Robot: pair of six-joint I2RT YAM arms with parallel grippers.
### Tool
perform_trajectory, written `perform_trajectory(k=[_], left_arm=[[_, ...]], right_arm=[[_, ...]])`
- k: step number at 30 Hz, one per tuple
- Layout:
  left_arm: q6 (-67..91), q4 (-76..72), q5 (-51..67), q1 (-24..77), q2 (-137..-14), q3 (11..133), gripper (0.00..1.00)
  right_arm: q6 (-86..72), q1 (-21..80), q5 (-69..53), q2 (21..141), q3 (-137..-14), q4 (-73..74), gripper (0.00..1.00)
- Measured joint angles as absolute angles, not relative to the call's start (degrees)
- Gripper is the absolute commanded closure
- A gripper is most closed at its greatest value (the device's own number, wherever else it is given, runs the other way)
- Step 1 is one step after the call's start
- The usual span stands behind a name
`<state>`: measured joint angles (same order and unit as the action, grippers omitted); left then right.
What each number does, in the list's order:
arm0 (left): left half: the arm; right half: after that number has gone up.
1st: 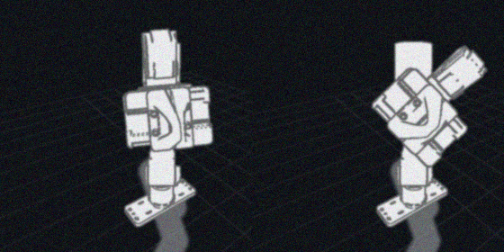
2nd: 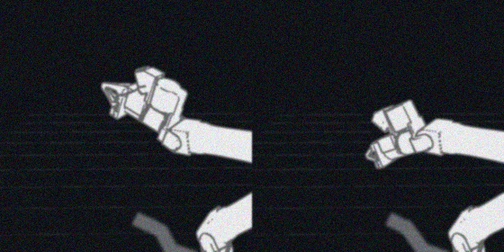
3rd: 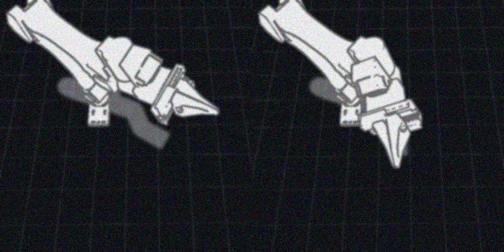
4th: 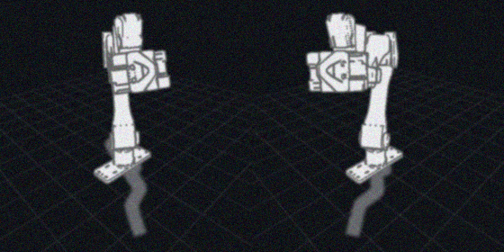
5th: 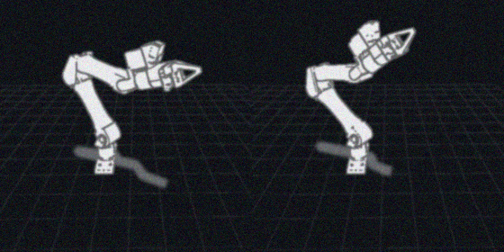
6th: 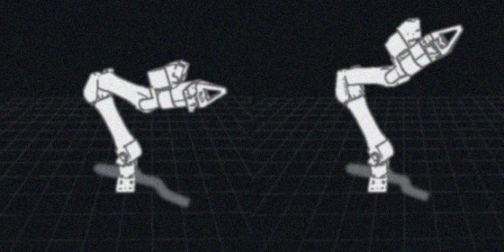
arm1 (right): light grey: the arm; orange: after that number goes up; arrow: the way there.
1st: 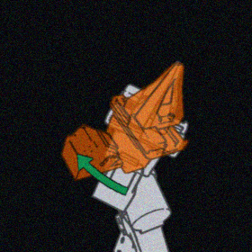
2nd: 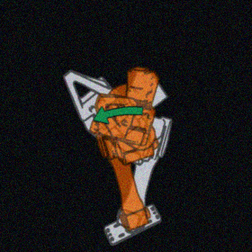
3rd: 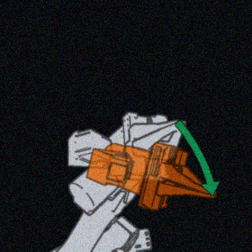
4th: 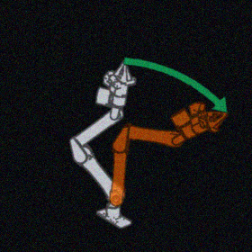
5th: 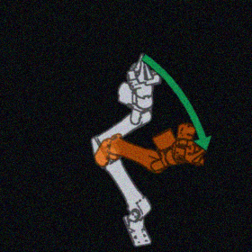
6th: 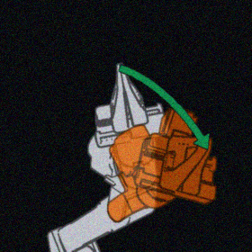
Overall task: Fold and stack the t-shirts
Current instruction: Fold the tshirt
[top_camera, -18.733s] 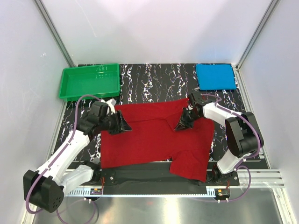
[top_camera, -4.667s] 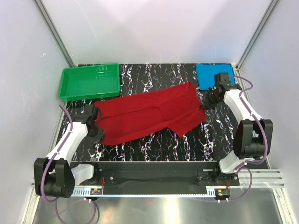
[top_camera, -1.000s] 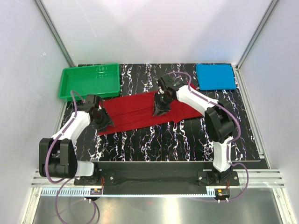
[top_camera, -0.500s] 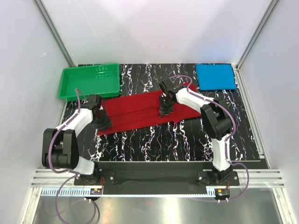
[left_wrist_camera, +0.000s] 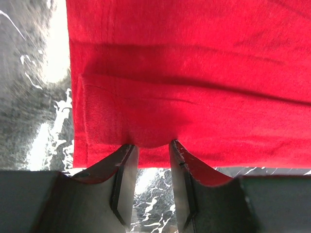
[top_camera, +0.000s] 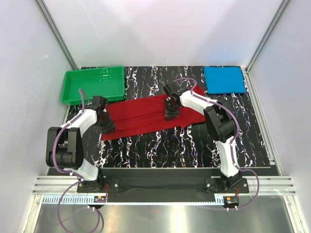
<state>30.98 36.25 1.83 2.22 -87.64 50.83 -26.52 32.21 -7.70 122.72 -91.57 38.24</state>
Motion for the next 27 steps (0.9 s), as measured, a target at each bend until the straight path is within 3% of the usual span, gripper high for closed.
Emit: perform_trajectory(k=[11, 20, 27], left_arm=[[30.4, 36.2, 1.7, 0.8, -91.0, 54.5, 0.64], [30.0, 36.4, 1.3, -3.7, -95.4, 60.4, 0.60], [30.5, 36.1, 3.4, -4.2, -86.5, 58.5, 0.57]], right_arm=[[-24.8, 32.2, -5.2, 127.1, -100.3, 40.6, 0.92], [-21.3, 31.4, -2.3, 137.5, -120.2, 44.5, 0.86], [-20.8, 30.3, -2.0, 128.0, -110.0, 46.5, 0.64]])
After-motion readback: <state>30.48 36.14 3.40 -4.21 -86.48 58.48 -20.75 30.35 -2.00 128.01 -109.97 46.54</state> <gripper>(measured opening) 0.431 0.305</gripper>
